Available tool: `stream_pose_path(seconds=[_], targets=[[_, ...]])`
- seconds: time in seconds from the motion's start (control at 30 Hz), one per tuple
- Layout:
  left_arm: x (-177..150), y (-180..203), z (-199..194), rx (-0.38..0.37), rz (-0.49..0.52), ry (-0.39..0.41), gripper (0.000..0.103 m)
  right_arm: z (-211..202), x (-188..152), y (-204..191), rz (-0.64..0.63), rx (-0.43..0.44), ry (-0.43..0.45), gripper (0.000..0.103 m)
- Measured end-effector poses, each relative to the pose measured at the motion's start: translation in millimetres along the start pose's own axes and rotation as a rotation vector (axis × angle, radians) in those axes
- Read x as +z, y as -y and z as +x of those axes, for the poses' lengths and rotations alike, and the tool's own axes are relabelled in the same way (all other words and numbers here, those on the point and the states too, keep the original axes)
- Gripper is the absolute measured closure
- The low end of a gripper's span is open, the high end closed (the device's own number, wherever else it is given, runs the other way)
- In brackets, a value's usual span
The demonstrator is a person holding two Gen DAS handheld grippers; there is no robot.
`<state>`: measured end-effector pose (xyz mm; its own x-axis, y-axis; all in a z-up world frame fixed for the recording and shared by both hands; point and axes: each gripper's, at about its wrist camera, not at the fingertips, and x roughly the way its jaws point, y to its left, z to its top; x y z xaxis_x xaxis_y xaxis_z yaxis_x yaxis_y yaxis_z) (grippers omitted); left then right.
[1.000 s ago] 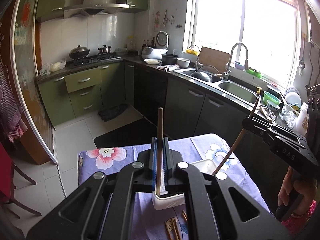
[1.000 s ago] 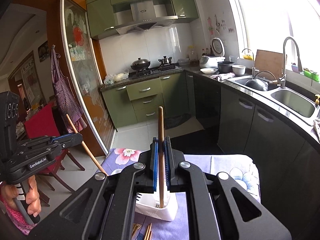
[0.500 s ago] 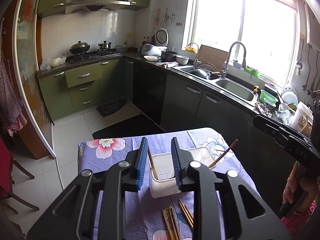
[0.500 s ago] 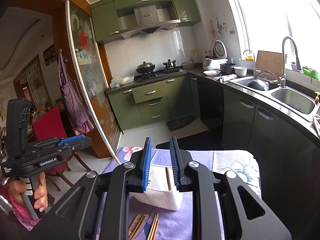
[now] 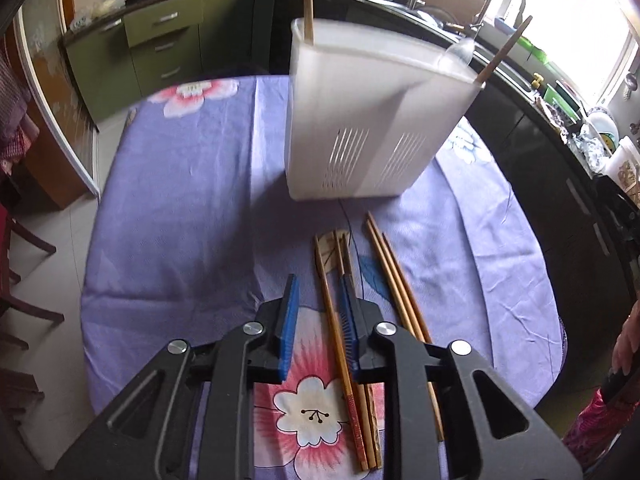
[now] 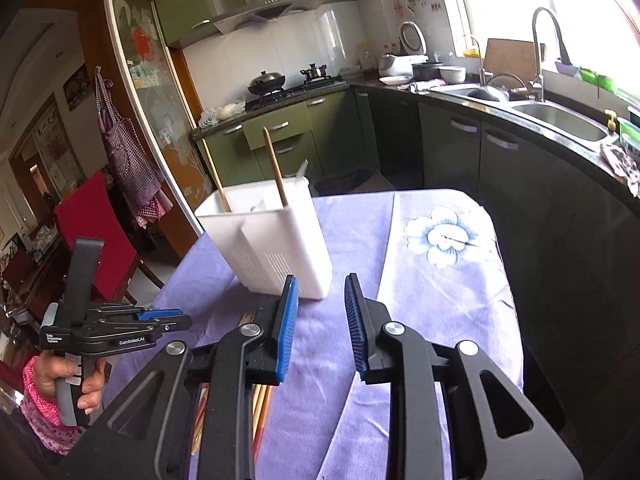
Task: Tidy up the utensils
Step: 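Lower the left gripper onto another wooden chopstick and close on it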
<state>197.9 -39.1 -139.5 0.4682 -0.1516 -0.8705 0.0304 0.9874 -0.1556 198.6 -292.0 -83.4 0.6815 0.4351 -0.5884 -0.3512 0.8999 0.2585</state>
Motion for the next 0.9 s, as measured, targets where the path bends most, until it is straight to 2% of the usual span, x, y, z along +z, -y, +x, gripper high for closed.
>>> stream_pose_path(seconds=[0.1,0.23,0.5,0.7,0.77,0.9], targets=[[-6.0,0.5,24.4,-0.008,-0.024,-0.051,0.083,5.4,-15.6,19.0,0.034,-0.009,-0.026,0.078],[-3.4,5.9,39.1,0.007,-0.036,-0.067,0.083,1.9,-28.4,34.3,0.056,-0.016,-0.029,0.078],[0.7,8.7,58.4,0.048,-0.03,-0.105,0.084,-0.7,-23.4,35.2,0.061,-0.001,-0.023,0.078],[-0.6,13.8,66.8,0.077,0.0,-0.126,0.094,6.1,-20.4,29.0,0.059,0.008,-0.033,0.078],[-0.8,12.9,66.5,0.085,0.008,-0.126,0.095,9.8,-18.9,26.9,0.054,0.013,-0.04,0.068],[-1.5,9.6,63.8,0.085,0.012,-0.125,0.097,23.3,-21.1,17.0,0.028,0.024,-0.073,0.067]])
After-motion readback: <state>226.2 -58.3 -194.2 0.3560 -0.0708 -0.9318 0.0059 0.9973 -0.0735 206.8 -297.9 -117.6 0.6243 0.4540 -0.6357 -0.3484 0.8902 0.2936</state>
